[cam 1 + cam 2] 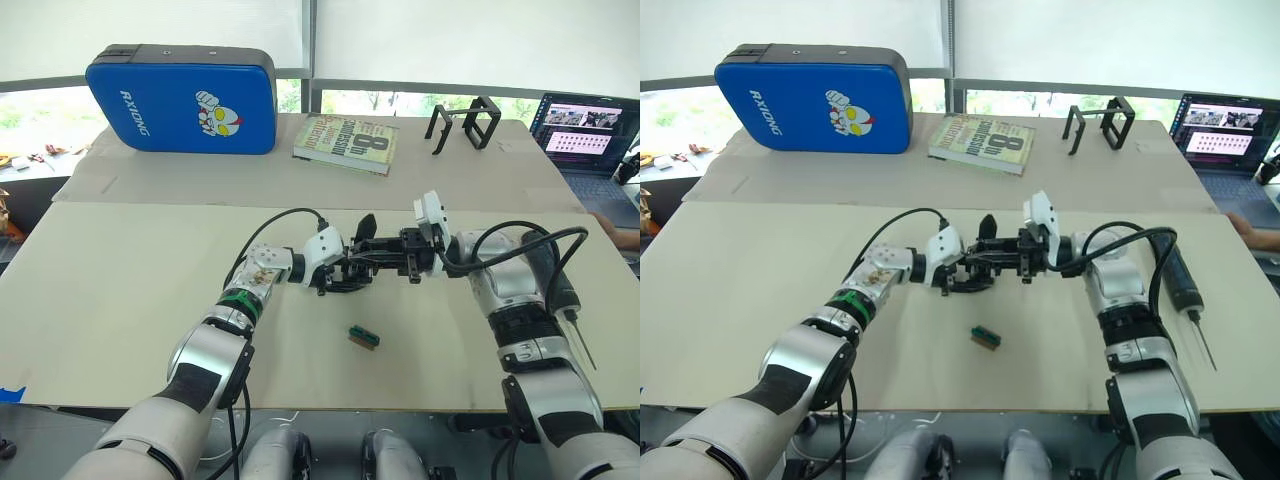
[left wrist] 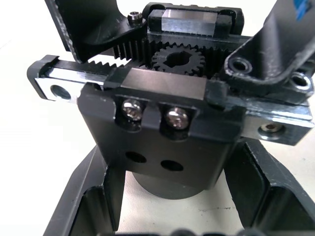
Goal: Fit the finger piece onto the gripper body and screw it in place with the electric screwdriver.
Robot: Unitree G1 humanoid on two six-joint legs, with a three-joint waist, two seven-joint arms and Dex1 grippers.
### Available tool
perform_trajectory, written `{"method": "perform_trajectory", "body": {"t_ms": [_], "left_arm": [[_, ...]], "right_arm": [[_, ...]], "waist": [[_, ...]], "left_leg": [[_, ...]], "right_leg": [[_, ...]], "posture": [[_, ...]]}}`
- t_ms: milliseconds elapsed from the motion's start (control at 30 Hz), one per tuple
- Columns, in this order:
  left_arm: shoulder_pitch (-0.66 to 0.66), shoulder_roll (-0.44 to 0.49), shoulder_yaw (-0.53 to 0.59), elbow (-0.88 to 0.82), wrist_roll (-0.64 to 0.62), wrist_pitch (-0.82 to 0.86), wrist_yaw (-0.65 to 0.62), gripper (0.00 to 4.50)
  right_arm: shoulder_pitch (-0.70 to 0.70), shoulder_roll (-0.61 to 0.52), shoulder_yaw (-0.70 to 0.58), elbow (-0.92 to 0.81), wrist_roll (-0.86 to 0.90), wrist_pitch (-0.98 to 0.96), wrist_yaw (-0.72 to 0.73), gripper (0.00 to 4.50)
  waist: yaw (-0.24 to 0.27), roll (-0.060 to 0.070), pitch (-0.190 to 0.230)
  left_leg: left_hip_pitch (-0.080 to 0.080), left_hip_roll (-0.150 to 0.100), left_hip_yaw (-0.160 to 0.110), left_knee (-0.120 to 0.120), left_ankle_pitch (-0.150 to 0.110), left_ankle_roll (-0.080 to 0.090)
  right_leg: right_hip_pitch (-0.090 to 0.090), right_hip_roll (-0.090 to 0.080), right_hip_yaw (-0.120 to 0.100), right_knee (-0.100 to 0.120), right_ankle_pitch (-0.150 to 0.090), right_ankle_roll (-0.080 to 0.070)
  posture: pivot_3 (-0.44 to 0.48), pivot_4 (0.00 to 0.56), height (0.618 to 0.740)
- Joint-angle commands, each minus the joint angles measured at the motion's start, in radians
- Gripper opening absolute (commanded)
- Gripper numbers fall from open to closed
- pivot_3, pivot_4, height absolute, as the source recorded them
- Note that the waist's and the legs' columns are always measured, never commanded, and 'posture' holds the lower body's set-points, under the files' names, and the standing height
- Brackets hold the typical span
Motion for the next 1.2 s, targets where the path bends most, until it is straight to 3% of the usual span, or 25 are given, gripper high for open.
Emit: {"method": "perform_trajectory", "body": {"t_ms": [33, 333, 733, 1200], "left_arm": [[-0.004, -0.001, 0.005, -0.026, 0.004, -0.013, 0.0, 2.31], [-0.005, -0.003, 0.01, -0.025, 0.007, -0.011, 0.008, 2.31], [-0.002, -0.003, 0.016, -0.029, 0.005, -0.01, 0.02, 2.31], [0.003, 0.0, 0.017, -0.036, 0.003, -0.012, 0.018, 2.31]], "right_arm": [[0.029, 0.001, 0.042, 0.048, -0.055, 0.022, 0.016, 0.33], [-0.032, -0.009, 0.114, 0.101, -0.096, 0.195, 0.052, 0.33], [0.073, -0.021, 0.076, 0.075, -0.13, 0.045, -0.091, 0.33], [-0.008, -0.019, 0.166, 0.161, -0.159, 0.128, 0.024, 0.33]], "waist": [[0.0, 0.0, 0.0], [-0.005, 0.0, -0.003], [-0.009, 0.0, -0.009], [-0.011, 0.0, -0.01]], "left_leg": [[0.0, 0.0, 0.0, 0.0, 0.0, 0.0], [0.001, 0.0, 0.0, 0.0, 0.0, 0.0], [0.011, 0.0, 0.0, -0.001, -0.003, -0.006], [0.013, 0.0, 0.0, -0.002, -0.005, -0.009]], "right_leg": [[0.0, 0.0, 0.0, 0.0, 0.0, 0.0], [0.0, 0.0, 0.0, 0.001, 0.0, 0.0], [0.003, -0.003, 0.001, 0.004, 0.0, 0.0], [0.001, -0.008, 0.0, 0.004, 0.0, 0.0]], "posture": [[0.0, 0.15, 0.74], [0.0, 0.15, 0.74], [0.0, 0.15, 0.74], [0.0, 0.15, 0.74]]}}
